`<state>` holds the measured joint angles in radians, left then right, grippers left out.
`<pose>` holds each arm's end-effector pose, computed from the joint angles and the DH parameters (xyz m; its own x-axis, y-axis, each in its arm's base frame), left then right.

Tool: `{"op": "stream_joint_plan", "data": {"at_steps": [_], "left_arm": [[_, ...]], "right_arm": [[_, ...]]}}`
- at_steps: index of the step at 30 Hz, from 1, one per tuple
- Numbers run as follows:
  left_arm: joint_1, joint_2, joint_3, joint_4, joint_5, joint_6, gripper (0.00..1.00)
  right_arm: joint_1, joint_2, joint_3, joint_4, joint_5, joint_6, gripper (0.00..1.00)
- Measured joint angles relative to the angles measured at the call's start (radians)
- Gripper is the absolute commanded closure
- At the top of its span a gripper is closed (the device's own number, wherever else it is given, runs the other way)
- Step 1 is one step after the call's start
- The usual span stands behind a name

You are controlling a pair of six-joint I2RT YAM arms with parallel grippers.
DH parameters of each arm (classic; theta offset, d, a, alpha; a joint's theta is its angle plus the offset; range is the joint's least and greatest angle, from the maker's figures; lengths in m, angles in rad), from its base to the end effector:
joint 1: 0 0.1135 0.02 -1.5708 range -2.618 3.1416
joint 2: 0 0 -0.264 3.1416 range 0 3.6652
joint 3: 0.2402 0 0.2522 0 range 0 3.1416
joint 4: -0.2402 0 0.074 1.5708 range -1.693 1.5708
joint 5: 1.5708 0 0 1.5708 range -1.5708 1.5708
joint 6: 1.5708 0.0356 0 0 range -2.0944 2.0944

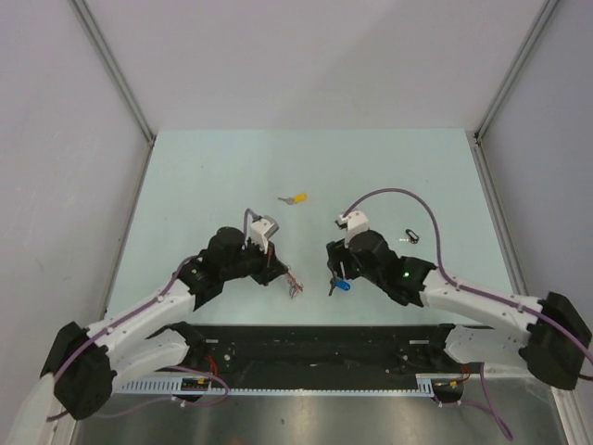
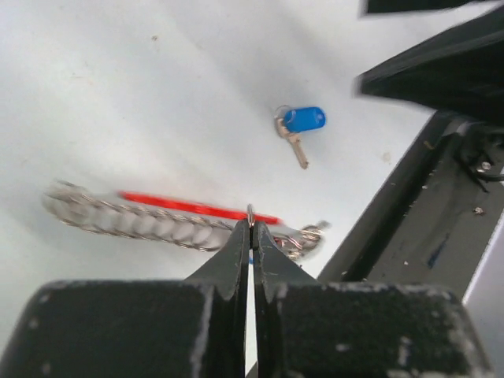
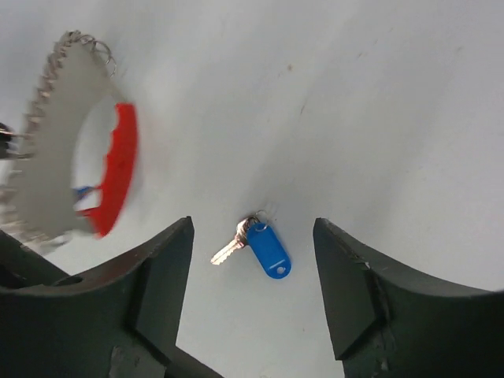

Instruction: Put the keys on the keyring

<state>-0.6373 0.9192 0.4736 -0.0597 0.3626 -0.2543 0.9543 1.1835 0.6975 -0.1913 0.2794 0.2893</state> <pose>0.1538 -0.1296 0.2200 -0.5792 0.1362 -0.8037 0.6820 0.6210 -0.3863 0.1521 0.1977 0.2288 -0.5356 -0.2815 -0.7962 -0.5292 0.8466 0.0567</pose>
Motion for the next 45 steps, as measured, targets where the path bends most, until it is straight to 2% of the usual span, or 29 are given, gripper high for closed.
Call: {"op": "stream_joint_plan", "data": {"at_steps": [5, 9, 10, 11, 13, 14, 16, 20, 24, 27, 28, 37, 45], "left_arm": [[-0.022, 0.18, 0.083, -0.011, -0.049, 0.0, 0.91], [-0.052, 0.33, 0.162, 0.011, -0.064, 0.002, 0.87], [-0.06, 0.362, 0.176, 0.021, -0.066, 0.002, 0.84], [-0.064, 0.381, 0.184, 0.029, -0.066, 0.002, 0.7], [-0.072, 0.404, 0.188, 0.053, -0.072, 0.005, 0.58], [-0.074, 0.405, 0.187, 0.059, -0.074, 0.006, 0.51], [-0.076, 0.398, 0.179, 0.091, -0.083, 0.008, 0.46], [-0.076, 0.32, 0.117, 0.17, -0.13, -0.009, 0.28], [-0.076, 0.222, 0.078, 0.204, -0.192, -0.04, 0.21], [-0.076, 0.163, 0.078, 0.198, -0.213, -0.061, 0.13], [-0.076, 0.133, 0.078, 0.179, -0.22, -0.068, 0.01], [-0.074, -0.204, 0.104, -0.021, -0.298, -0.04, 0.0], [-0.073, -0.218, 0.183, -0.153, -0.334, 0.085, 0.0]], "right_arm": [[-0.039, -0.204, -0.051, -0.006, -0.007, 0.014, 0.27], [-0.054, -0.279, -0.09, -0.023, -0.039, 0.025, 0.27], [-0.056, -0.283, -0.095, -0.025, -0.049, 0.025, 0.27], [-0.057, -0.284, -0.098, -0.028, -0.063, 0.025, 0.27], [-0.058, -0.28, -0.103, -0.027, -0.088, 0.025, 0.27], [-0.058, -0.276, -0.105, -0.025, -0.103, 0.026, 0.27], [-0.061, -0.263, -0.108, -0.014, -0.123, 0.027, 0.27], [-0.09, -0.18, -0.11, 0.054, -0.191, 0.03, 0.28], [-0.137, -0.095, -0.11, 0.126, -0.245, 0.034, 0.32], [-0.156, -0.019, -0.11, 0.175, -0.272, 0.031, 0.34], [-0.161, 0.006, -0.109, 0.186, -0.28, 0.027, 0.34], [-0.24, 0.215, -0.026, 0.23, -0.334, 0.0, 0.39], [-0.25, 0.385, 0.1, 0.28, -0.374, 0.006, 0.42]]}}
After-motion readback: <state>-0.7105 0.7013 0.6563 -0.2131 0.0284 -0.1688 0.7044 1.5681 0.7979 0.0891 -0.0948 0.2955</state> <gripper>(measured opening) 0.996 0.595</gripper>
